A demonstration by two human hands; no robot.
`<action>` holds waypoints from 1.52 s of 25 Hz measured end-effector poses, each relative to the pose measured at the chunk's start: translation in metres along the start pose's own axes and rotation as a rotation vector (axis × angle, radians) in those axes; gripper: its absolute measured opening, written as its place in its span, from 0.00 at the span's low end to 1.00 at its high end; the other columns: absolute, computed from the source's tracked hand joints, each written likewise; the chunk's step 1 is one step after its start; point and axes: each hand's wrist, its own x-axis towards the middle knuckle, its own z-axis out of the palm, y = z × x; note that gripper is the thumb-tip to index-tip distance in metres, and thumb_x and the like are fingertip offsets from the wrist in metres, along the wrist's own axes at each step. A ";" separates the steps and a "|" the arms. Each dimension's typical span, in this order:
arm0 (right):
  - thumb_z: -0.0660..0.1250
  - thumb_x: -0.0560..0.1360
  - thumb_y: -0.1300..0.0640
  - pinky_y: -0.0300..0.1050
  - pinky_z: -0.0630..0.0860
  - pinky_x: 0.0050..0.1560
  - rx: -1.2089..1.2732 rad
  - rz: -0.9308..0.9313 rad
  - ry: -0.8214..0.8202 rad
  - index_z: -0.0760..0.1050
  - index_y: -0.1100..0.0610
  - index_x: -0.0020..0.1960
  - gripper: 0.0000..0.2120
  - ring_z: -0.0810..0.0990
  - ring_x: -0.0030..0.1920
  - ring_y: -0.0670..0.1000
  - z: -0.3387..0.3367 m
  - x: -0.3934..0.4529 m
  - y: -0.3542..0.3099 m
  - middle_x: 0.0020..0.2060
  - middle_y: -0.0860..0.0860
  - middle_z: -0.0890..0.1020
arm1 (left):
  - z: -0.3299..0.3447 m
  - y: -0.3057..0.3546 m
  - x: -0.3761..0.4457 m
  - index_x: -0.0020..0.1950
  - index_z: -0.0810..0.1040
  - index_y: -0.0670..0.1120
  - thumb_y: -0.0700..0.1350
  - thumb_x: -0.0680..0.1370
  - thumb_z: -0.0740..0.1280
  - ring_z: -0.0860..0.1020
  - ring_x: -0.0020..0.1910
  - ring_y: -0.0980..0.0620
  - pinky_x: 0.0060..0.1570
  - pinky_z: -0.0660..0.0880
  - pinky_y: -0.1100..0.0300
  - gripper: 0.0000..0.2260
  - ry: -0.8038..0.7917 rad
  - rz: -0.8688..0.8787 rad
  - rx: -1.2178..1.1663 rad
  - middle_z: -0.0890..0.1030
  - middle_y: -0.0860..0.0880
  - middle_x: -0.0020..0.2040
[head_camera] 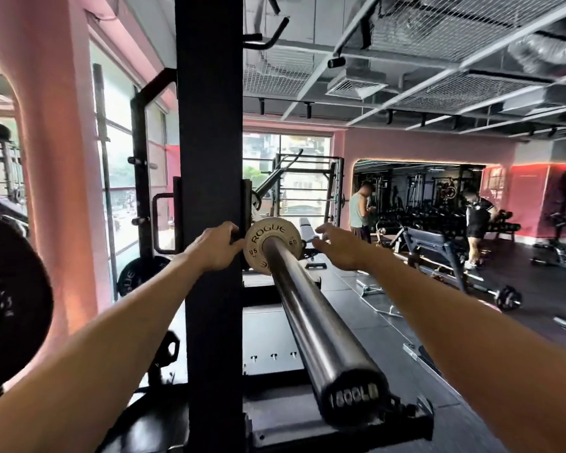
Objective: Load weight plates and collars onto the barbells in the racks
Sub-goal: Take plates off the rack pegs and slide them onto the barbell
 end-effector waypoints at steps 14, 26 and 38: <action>0.61 0.79 0.49 0.60 0.78 0.47 0.289 -0.032 0.135 0.70 0.56 0.46 0.10 0.80 0.45 0.61 0.067 0.090 0.017 0.41 0.55 0.79 | 0.063 -0.012 0.065 0.54 0.75 0.43 0.45 0.80 0.66 0.78 0.54 0.44 0.48 0.73 0.55 0.07 0.029 -0.048 -0.079 0.81 0.43 0.55; 0.60 0.81 0.53 0.27 0.64 0.21 0.311 -0.101 0.117 0.66 0.57 0.44 0.10 0.71 0.30 0.45 0.040 -0.007 0.005 0.34 0.48 0.72 | 0.030 0.032 -0.026 0.48 0.74 0.47 0.45 0.78 0.68 0.79 0.53 0.43 0.53 0.77 0.52 0.04 0.042 -0.104 -0.075 0.82 0.44 0.53; 0.60 0.81 0.51 0.45 0.79 0.29 0.411 -0.167 0.056 0.65 0.50 0.40 0.11 0.81 0.29 0.51 -0.012 -0.212 -0.027 0.40 0.55 0.79 | -0.025 0.112 -0.217 0.47 0.76 0.45 0.44 0.77 0.68 0.78 0.46 0.46 0.42 0.75 0.57 0.04 0.120 -0.090 -0.056 0.81 0.45 0.48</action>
